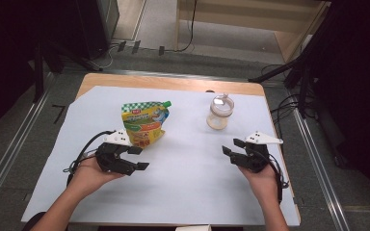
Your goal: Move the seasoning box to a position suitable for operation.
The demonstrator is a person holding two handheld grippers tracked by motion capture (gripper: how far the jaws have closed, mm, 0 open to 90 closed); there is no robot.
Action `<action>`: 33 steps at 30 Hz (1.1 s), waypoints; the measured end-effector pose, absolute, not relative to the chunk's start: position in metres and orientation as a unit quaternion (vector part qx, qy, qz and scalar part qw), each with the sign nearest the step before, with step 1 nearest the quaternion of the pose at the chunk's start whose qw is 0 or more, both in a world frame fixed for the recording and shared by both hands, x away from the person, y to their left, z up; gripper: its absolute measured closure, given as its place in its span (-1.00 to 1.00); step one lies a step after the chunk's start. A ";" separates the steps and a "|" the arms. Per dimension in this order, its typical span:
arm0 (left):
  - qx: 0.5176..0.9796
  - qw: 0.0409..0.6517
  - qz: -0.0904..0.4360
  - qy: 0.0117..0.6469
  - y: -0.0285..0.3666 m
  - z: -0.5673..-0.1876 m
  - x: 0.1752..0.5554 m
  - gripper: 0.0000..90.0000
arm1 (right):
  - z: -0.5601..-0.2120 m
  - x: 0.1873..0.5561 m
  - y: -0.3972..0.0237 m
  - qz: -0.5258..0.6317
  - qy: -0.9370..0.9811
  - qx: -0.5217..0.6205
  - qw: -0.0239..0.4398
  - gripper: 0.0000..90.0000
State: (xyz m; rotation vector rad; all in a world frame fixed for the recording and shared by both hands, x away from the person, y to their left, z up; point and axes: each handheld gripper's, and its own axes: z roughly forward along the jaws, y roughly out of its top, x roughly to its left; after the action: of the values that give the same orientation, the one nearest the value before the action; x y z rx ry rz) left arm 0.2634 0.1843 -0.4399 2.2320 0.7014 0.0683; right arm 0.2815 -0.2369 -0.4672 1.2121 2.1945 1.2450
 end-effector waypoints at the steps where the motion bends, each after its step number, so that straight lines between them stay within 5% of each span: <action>1: 0.878 0.389 0.026 0.277 0.184 -0.440 0.263 -0.16 | -0.467 0.283 -0.237 0.439 0.772 0.427 0.170 -0.04; 24: 0.865 0.412 0.013 0.284 0.191 -0.436 0.254 -0.17 | -0.469 0.325 -0.230 0.436 0.753 0.460 0.177 -0.13; 33: 0.867 0.411 0.009 0.283 0.189 -0.438 0.258 -0.17 | -0.473 0.352 -0.215 0.423 0.728 0.497 0.208 -0.53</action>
State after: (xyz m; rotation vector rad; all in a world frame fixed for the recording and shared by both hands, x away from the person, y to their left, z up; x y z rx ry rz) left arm 0.2582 0.1890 -0.4378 2.1810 0.7120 0.0231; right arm 0.3523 -0.2147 -0.4730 1.3830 2.0271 1.1779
